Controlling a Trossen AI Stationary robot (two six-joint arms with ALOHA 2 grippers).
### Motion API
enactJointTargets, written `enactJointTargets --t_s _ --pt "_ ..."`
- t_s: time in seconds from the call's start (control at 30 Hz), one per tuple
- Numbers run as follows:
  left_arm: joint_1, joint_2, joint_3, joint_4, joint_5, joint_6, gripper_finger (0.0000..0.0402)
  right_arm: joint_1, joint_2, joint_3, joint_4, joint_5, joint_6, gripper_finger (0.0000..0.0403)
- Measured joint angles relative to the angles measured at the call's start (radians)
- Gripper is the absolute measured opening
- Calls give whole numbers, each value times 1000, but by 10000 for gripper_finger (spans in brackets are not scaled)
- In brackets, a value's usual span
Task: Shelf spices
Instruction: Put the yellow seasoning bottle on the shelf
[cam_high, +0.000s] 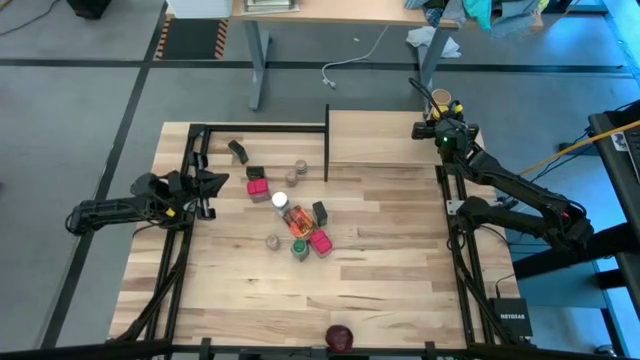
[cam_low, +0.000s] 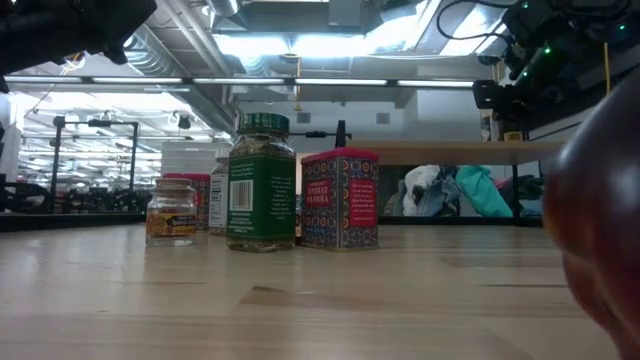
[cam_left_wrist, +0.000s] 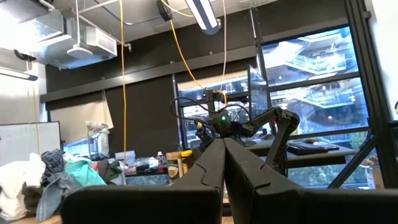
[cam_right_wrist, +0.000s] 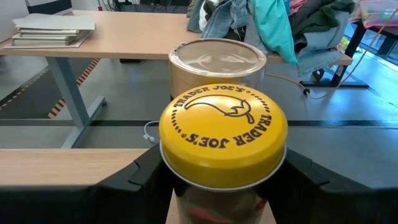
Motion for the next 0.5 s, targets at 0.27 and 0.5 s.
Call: enactJointTargets --t_s 0.27,0.5 --pt "0 0 0 -1 0 -4 0 0 -13 -1 0 -18 -2 210" --pt "0 0 0 -2 0 -22 0 0 -42 1 -1 -24 -2 255"
